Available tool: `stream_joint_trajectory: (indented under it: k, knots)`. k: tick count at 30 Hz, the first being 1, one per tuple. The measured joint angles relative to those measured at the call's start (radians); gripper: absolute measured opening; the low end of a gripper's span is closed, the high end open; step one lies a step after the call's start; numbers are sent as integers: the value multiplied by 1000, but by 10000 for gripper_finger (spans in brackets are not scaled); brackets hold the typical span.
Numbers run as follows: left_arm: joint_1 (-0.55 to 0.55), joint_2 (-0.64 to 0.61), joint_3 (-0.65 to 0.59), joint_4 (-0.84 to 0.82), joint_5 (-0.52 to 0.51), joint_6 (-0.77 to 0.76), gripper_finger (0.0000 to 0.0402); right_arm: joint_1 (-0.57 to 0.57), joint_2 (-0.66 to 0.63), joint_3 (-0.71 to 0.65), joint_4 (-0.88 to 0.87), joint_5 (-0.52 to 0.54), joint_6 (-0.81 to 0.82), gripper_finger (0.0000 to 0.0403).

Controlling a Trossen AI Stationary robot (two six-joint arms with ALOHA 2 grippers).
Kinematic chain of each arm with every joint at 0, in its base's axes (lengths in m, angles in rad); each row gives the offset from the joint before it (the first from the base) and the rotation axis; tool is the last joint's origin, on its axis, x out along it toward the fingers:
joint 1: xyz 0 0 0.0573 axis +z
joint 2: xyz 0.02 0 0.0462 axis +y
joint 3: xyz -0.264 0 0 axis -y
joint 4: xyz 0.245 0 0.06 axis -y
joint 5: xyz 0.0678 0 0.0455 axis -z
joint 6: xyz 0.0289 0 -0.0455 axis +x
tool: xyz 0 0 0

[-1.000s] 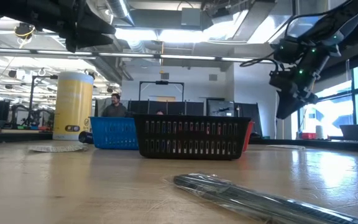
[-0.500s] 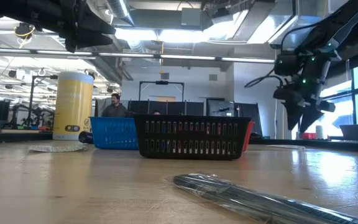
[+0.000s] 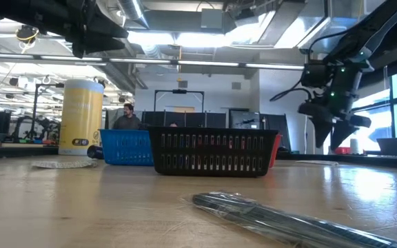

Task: Pick & Place Travel size toiletries
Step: Put the white bandage into the black bin

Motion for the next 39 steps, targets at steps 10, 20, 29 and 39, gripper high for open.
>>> stream_joint_trajectory:
  k: [10, 20, 29, 39]
  knots:
    - [0, 0, 0, 0, 0, 2, 212, 67, 70, 0, 30, -27, 61, 226]
    - [0, 0, 0, 0, 0, 2, 212, 96, 149, 0, 63, -61, 78, 225]
    - [0, 0, 0, 0, 1, 2, 212, 192, 178, 3, 79, -260, 89, 223]
    - [0, 0, 0, 0, 1, 2, 212, 305, 59, 65, 22, -238, 61, 181]
